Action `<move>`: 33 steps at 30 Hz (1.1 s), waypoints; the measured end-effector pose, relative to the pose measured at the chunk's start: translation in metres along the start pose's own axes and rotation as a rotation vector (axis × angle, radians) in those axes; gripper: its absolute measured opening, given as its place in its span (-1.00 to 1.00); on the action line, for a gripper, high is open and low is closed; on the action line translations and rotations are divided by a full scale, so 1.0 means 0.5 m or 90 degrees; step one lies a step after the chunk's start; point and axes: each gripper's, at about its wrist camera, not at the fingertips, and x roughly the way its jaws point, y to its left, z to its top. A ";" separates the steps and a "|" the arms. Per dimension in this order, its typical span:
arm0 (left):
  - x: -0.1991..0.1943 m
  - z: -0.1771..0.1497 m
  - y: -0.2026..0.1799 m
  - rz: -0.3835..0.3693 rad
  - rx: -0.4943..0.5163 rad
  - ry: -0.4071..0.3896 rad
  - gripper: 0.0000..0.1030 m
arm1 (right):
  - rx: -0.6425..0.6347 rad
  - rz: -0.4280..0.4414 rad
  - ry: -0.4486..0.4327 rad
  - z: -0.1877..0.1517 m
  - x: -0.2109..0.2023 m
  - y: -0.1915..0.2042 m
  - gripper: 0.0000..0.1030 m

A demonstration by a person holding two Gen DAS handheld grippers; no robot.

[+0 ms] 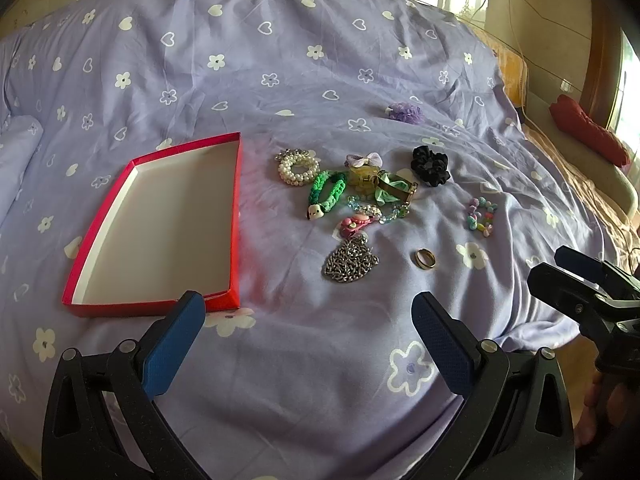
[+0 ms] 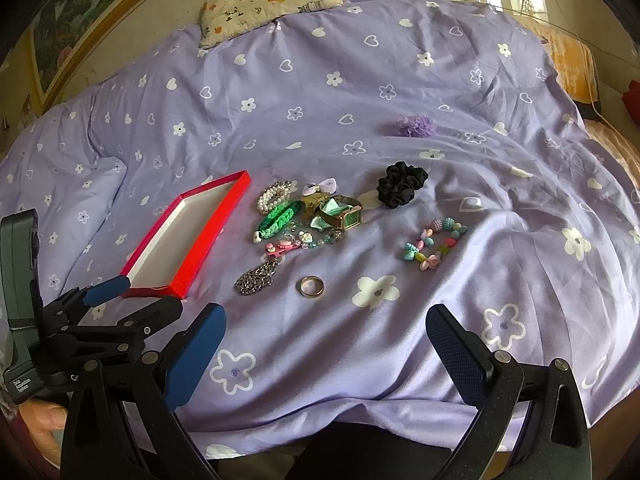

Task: Organize jewelry

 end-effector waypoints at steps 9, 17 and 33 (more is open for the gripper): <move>0.005 -0.002 -0.002 0.002 0.000 0.004 1.00 | 0.005 0.001 0.002 0.000 -0.001 -0.006 0.95; 0.014 -0.003 -0.004 0.001 0.000 0.008 1.00 | 0.010 0.004 0.007 0.001 0.004 -0.015 0.92; 0.082 0.031 0.008 -0.037 -0.009 0.049 0.82 | 0.034 0.016 0.020 0.034 0.047 -0.056 0.44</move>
